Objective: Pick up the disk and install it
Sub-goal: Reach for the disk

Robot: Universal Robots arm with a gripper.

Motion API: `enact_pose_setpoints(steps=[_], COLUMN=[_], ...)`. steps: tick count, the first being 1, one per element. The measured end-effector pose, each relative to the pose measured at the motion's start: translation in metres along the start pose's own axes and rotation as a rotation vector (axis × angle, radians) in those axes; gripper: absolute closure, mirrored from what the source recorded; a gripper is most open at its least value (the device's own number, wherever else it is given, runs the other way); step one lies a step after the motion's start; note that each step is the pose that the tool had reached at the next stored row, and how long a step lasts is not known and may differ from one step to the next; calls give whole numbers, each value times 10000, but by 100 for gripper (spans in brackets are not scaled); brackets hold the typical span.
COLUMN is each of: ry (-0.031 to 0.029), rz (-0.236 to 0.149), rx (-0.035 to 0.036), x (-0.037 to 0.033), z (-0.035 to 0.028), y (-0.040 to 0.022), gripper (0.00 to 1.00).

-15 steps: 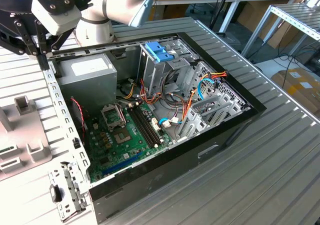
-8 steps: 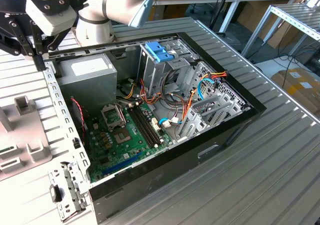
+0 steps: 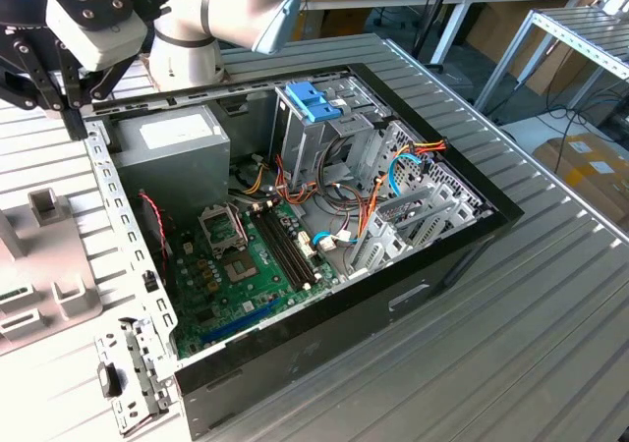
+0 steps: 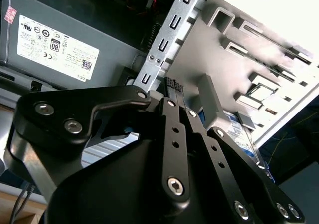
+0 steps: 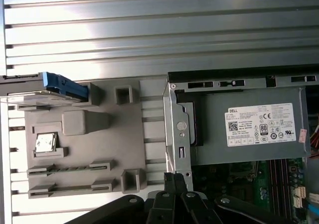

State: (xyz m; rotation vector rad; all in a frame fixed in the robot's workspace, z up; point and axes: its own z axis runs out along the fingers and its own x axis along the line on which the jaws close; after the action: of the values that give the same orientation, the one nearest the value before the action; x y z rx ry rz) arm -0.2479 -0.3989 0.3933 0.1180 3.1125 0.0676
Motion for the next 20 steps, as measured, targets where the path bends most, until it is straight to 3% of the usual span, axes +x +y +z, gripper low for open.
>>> enact_pose_setpoints(steps=[20], ry=[-1], rz=[0], rx=[-1], x=[67], z=[-2], y=[-5], gripper=[89])
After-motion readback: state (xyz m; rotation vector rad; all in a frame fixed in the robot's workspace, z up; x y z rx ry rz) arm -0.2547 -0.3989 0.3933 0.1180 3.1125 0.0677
